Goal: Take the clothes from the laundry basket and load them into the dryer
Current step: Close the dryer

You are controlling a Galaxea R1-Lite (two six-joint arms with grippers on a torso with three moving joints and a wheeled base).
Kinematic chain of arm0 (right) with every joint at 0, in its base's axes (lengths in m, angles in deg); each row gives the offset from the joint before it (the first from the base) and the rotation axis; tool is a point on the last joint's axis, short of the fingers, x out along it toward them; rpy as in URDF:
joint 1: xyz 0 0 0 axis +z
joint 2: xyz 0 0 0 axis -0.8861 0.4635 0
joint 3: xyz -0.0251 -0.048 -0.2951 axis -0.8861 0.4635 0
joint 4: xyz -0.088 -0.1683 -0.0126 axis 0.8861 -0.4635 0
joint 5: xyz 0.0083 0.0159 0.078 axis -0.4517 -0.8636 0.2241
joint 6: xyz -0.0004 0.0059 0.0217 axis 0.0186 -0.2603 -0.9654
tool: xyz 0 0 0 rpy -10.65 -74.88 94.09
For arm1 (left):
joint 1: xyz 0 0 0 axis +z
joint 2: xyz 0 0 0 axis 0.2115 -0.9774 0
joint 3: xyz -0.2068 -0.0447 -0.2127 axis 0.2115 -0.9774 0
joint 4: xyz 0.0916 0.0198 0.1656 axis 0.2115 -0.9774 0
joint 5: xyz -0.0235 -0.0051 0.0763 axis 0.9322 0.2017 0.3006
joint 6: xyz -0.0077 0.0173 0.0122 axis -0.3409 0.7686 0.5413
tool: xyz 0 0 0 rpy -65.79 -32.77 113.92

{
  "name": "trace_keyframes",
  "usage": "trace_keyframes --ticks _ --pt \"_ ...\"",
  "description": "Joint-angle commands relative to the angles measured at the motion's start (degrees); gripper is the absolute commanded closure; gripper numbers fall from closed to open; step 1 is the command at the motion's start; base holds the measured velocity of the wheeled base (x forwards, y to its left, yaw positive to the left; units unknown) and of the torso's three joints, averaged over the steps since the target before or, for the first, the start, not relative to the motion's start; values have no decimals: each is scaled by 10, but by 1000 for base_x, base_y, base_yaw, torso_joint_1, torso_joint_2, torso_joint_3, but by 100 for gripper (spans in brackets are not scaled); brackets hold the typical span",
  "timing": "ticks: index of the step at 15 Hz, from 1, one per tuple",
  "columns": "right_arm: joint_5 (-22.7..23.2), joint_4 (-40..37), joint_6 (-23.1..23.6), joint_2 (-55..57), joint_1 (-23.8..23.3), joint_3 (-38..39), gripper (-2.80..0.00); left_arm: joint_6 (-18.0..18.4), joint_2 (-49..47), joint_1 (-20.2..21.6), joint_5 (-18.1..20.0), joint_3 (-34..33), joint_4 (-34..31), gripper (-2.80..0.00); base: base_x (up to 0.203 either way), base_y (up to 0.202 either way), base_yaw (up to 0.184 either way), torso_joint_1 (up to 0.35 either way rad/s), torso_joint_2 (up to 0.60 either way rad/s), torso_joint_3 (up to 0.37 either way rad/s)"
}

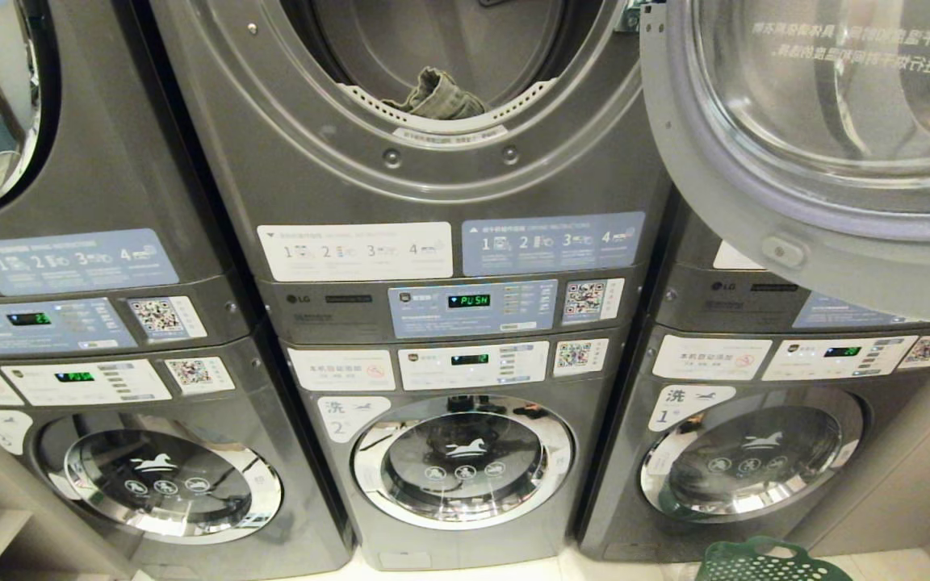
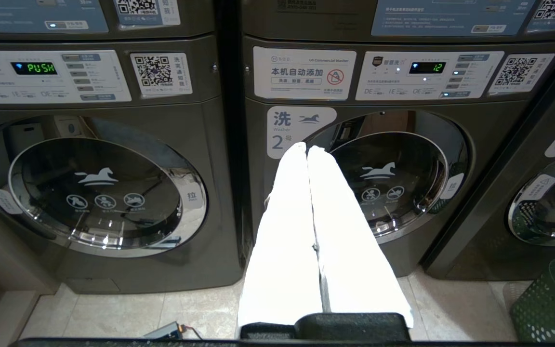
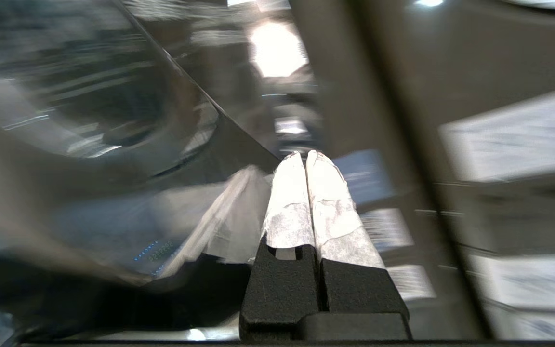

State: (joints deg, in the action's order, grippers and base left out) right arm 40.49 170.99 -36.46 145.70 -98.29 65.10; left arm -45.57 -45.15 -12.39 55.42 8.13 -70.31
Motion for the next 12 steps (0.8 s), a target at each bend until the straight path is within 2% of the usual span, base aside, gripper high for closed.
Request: trace_keyframes --ticks 1,5,10,12 --pt "4 1 -4 -78 37 16 0 0 0 0 0 0 0 0 0 0 0 0 0 0" --pt "34 -25 -5 -161 129 31 0 0 1 0 0 0 0 0 0 0 0 0 0 0" --pt "164 -25 2 -174 209 29 0 0 1 0 0 0 0 0 0 0 0 0 0 0" --pt "190 -29 1 -170 226 9 0 0 1 0 0 0 0 0 0 0 0 0 0 0"
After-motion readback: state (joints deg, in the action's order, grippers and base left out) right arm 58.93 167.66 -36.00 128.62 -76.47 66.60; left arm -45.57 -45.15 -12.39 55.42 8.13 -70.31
